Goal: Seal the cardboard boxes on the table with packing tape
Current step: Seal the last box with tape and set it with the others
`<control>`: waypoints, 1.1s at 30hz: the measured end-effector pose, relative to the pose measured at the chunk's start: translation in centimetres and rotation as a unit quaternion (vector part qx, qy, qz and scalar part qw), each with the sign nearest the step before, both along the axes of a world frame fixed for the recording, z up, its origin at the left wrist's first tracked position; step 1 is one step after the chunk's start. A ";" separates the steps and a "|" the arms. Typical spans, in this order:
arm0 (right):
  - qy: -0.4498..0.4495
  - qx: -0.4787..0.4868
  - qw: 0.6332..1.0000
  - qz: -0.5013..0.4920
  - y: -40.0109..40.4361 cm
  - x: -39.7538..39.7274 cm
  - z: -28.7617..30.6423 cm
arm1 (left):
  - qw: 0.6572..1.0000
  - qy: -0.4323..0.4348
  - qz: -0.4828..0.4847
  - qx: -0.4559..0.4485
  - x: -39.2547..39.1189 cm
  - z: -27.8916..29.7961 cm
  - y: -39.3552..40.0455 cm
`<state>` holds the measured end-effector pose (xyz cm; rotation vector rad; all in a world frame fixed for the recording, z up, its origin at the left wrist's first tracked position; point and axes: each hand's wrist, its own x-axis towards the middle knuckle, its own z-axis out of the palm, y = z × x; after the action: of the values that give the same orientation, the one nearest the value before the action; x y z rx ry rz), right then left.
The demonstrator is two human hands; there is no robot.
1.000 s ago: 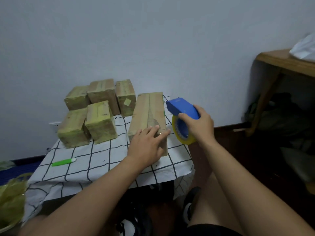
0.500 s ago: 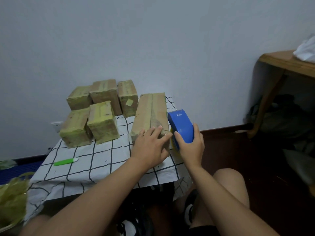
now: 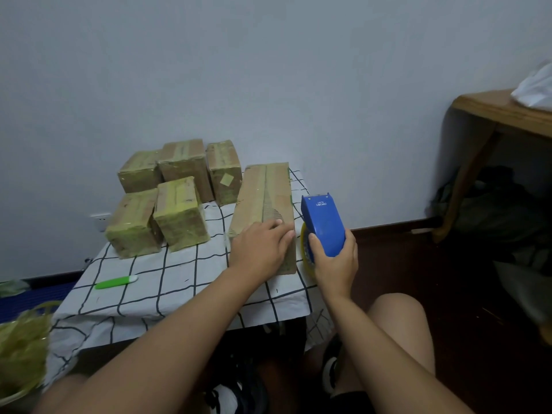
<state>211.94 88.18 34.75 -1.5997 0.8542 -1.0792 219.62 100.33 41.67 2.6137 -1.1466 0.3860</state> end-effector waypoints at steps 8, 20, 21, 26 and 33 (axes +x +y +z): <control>0.005 0.009 1.000 -0.008 -0.4 0.1 -0.1 | 1.000 0.009 0.012 0.011 0.1 0.2 -0.2; 0.004 0.009 1.000 0.009 -0.6 0.0 -0.1 | 0.995 0.087 0.029 0.043 1.4 2.1 0.2; 0.003 0.011 1.000 0.009 -0.7 0.0 -0.2 | 0.996 0.075 0.028 0.043 1.4 2.0 0.2; -0.003 0.020 1.000 0.008 -1.0 0.0 -0.3 | 0.997 0.058 0.030 0.031 1.5 1.4 0.1; -0.012 0.027 1.000 0.009 -1.2 0.0 -0.4 | 0.995 0.068 -0.029 -0.063 2.3 0.2 -0.5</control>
<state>211.90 86.97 34.32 -1.5438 0.8448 -1.0520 221.87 99.82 41.88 2.4513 -1.1140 0.2557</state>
